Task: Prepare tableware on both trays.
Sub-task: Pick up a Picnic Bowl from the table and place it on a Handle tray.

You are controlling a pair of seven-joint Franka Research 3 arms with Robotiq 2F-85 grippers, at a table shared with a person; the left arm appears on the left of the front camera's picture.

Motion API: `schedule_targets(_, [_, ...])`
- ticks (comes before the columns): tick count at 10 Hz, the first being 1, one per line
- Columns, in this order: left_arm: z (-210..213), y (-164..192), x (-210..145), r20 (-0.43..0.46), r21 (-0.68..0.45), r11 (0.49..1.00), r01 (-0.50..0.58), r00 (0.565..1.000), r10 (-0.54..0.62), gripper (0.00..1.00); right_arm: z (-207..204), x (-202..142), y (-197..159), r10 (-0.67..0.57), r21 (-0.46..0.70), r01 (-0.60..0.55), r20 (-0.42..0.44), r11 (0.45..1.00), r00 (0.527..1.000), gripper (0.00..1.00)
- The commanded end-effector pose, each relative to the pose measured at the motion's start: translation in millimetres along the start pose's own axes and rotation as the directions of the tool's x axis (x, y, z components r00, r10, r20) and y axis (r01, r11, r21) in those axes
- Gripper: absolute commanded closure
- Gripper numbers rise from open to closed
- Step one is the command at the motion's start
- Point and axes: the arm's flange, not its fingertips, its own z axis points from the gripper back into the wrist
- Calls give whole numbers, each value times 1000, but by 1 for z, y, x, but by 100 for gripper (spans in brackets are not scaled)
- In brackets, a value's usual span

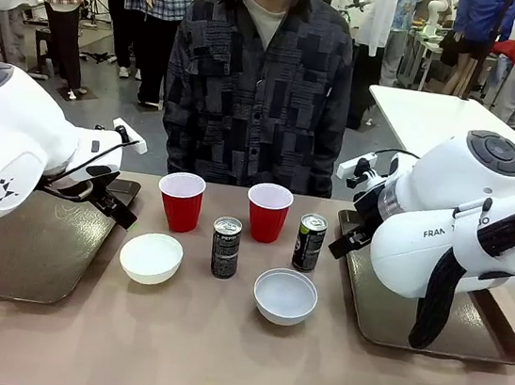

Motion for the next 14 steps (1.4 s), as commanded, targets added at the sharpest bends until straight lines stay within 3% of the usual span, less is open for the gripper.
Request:
schedule_targets(1, [0, 0, 0, 0, 0, 1000, 0, 1000, 0, 0, 0, 0, 0, 0, 0, 0, 0, 1000, 1000, 0])
schedule_targets(6, [0, 0, 0, 0, 0, 1000, 0, 1000, 0, 0, 0, 0, 0, 0, 0, 0, 0, 1000, 1000, 0])
schedule_targets(7, [0, 0, 0, 0, 0, 1000, 0, 1000, 0, 0, 21, -10, 13, -1, -66, -1, -35, 998, 999, 0])
schedule_targets(9, [78, -15, -13, 17, 35, 997, 64, 998, -65, 0, 87, -30, 36, 5, -104, -2, 28, 995, 1000, 0])
schedule_targets(10, [112, -15, -25, -22, 26, 998, 56, 998, -55, 0, 130, -54, 57, 32, -121, -28, 31, 992, 999, 0])
schedule_targets(12, [152, -19, -58, -184, -21, 999, -26, 983, 22, 0, 167, -94, 75, -21, -149, 18, -23, 989, 1000, 0])
schedule_targets(14, [169, -23, -81, -244, -75, 987, -143, 962, 121, 0, 175, -146, 68, -203, -165, 182, -117, 969, 972, 0])
